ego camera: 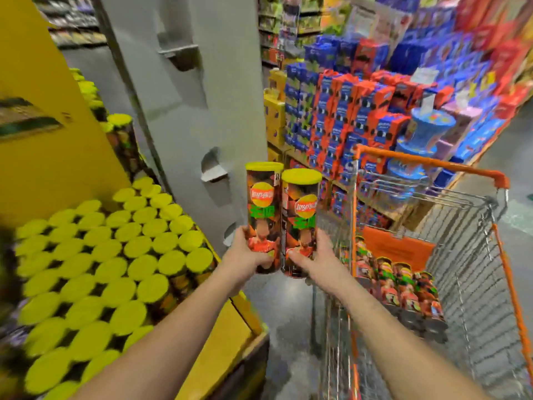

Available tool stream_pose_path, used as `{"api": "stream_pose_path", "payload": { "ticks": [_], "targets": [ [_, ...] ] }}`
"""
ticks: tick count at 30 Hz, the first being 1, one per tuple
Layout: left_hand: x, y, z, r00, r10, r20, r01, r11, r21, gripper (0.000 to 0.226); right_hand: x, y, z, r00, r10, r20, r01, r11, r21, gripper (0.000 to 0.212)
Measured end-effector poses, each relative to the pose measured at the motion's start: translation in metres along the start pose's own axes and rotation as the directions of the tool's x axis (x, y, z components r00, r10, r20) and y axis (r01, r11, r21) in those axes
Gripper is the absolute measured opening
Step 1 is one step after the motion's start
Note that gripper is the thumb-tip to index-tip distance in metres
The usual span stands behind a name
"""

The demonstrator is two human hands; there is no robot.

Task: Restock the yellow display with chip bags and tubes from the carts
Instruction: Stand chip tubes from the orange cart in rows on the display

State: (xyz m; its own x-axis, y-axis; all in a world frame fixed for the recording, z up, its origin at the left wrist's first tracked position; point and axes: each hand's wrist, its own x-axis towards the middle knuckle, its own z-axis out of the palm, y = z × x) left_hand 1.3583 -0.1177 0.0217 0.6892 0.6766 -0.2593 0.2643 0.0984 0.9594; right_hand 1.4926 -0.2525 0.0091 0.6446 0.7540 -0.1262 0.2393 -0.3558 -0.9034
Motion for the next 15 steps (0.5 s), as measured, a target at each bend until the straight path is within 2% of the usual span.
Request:
{"api": "stream_pose_path", "payload": {
  "ticks": [5, 8, 10, 15],
  "targets": [
    [-0.021, -0.027, -0.057, 0.994, 0.017, -0.104, -0.021, 0.999, -0.040, 0.085, 0.004, -0.017, 0.060, 0.989, -0.007, 0.149, 0.007, 1.000, -0.001, 0.065],
    [-0.029, -0.040, -0.077, 0.990, -0.011, -0.142, -0.007, 0.992, -0.123, 0.085, 0.003, -0.022, 0.084, 0.981, 0.000, 0.196, 0.009, 0.999, -0.044, 0.057],
    [-0.034, -0.052, -0.088, 0.982, -0.048, -0.181, 0.014, 0.983, -0.184, 0.087, 0.002, -0.020, 0.101, 0.973, 0.000, 0.230, 0.014, 0.998, -0.063, 0.062],
    [-0.051, -0.090, -0.106, 0.957, -0.134, -0.256, 0.094, 0.982, -0.164, 0.069, -0.007, -0.007, 0.144, 0.955, 0.074, 0.287, -0.052, 0.995, -0.083, 0.066]
  ]
}}
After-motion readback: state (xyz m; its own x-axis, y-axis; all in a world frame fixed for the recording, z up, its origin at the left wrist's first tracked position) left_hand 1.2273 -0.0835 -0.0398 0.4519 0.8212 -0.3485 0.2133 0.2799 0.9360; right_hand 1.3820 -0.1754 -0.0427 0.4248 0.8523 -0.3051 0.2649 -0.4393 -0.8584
